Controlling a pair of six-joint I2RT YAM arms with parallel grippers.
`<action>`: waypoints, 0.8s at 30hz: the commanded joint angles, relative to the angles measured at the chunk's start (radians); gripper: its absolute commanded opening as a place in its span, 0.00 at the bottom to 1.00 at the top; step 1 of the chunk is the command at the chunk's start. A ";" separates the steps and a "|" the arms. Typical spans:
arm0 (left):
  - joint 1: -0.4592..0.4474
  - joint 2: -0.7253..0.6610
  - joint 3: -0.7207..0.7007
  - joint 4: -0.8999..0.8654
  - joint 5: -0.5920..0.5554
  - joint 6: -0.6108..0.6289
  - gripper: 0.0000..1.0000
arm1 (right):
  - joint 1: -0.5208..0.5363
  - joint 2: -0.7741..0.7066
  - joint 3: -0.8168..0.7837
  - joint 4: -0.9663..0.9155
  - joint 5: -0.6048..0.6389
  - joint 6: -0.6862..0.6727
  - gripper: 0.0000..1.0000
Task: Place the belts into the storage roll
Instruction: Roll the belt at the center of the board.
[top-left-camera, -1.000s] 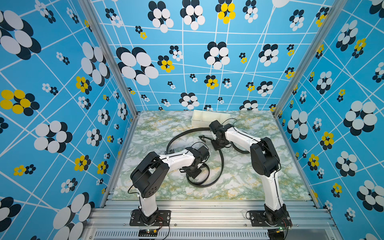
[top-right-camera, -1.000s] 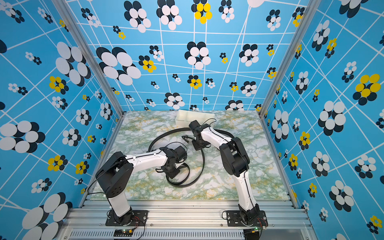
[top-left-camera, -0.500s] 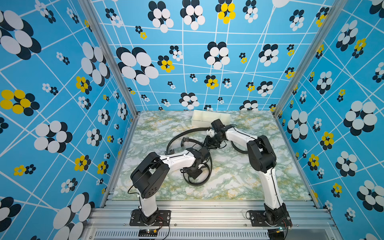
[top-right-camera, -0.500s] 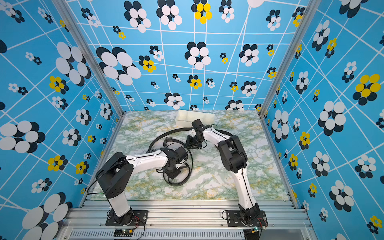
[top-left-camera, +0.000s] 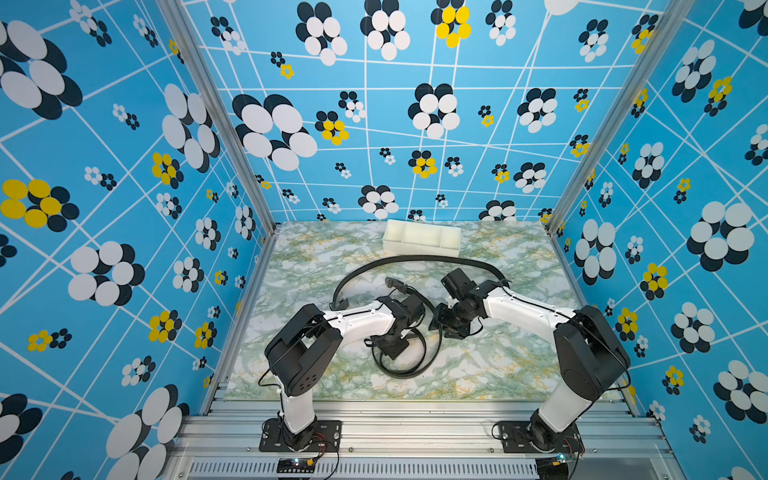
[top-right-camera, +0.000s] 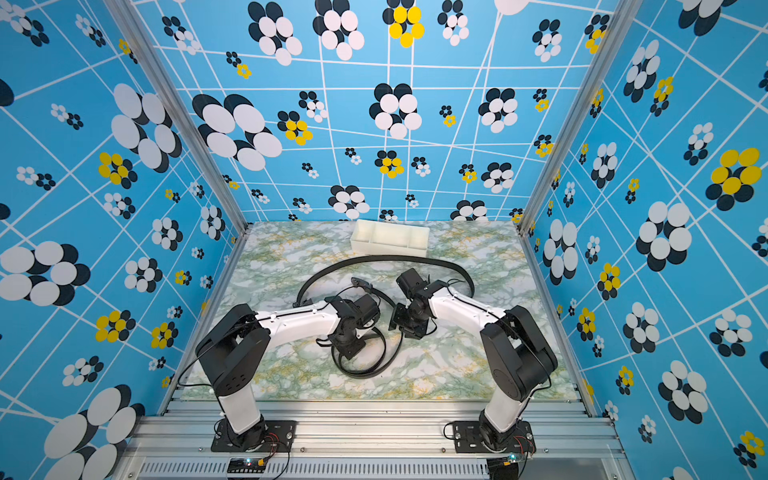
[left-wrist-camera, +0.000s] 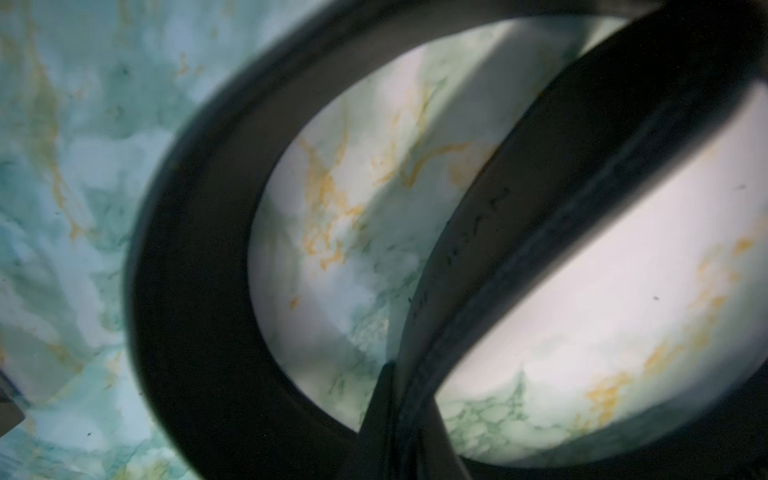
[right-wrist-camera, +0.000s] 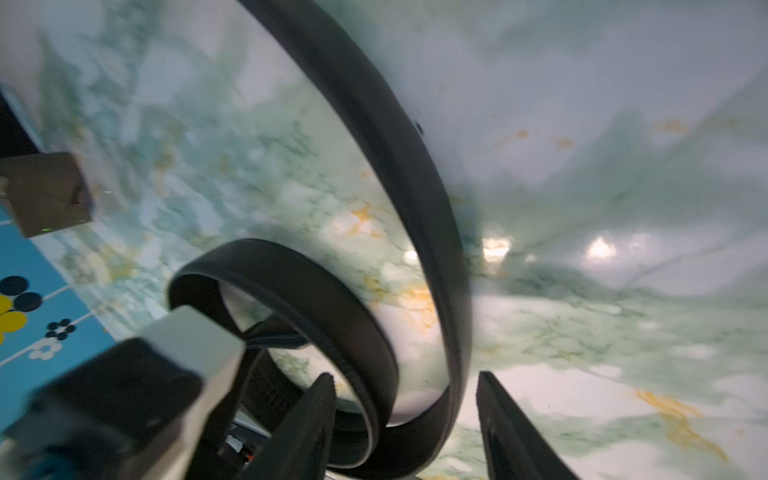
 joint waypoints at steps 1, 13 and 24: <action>-0.019 0.047 -0.006 0.001 0.076 -0.014 0.10 | 0.022 -0.025 -0.029 -0.008 0.060 0.081 0.56; -0.029 0.037 -0.010 -0.020 0.061 0.027 0.10 | -0.011 0.072 0.021 -0.147 0.291 -0.037 0.00; -0.024 -0.002 -0.047 -0.049 0.015 0.061 0.10 | -0.273 0.051 0.097 -0.214 0.525 -0.500 0.00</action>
